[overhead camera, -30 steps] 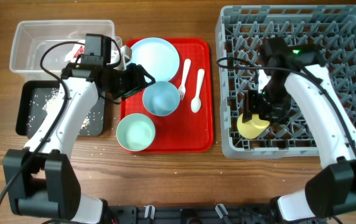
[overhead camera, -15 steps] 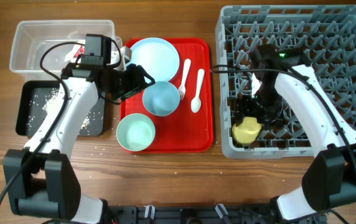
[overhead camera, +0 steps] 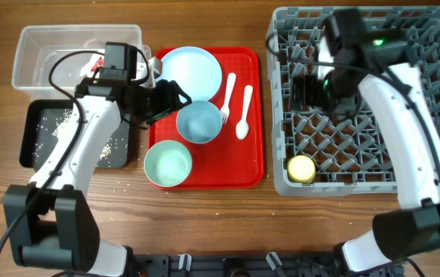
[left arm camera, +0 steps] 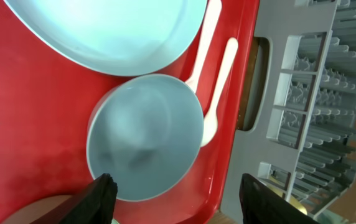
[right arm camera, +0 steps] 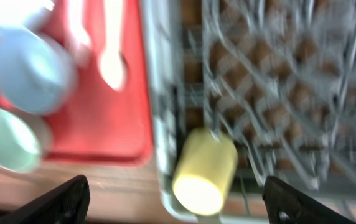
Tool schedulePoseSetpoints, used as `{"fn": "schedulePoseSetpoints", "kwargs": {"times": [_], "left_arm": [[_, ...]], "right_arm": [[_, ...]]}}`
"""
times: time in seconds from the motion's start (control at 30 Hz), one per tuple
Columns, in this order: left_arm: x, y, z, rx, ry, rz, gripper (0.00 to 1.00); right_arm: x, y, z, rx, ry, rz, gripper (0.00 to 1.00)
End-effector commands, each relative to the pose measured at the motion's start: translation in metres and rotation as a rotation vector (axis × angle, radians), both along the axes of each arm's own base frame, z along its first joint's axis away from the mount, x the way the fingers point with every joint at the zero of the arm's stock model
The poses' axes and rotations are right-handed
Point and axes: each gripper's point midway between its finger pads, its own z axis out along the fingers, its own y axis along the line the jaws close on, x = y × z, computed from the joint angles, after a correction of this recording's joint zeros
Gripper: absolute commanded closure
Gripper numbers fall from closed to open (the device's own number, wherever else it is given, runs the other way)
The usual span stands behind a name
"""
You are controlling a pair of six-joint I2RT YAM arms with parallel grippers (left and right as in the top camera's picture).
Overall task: Sort waste into correct bins and load items into the dishwasher rack
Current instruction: 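Place yellow cup into the dish rack with right gripper and release, then reach right gripper to the blue bowl on red tray and grasp it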
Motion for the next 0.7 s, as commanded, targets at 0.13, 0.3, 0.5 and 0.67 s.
{"fn": "schedulePoseSetpoints", "kwargs": {"times": [0.13, 0.3, 0.5, 0.67], "left_arm": [[0.013, 0.046, 0.031, 0.024, -0.113, 0.082, 0.31], [0.01, 0.084, 0.039, 0.1, -0.153, 0.123, 0.25], [-0.003, 0.121, 0.02, 0.278, -0.068, 0.203, 0.18], [-0.005, 0.128, 0.018, 0.319, -0.064, 0.206, 0.16]], "right_arm": [[0.046, 0.072, 0.032, 0.216, -0.232, 0.113, 0.11], [0.056, 0.118, 0.006, 0.218, -0.217, 0.157, 0.14], [0.055, 0.152, -0.064, 0.157, -0.074, 0.192, 0.23], [0.051, 0.159, -0.117, 0.109, 0.046, 0.204, 0.34]]}}
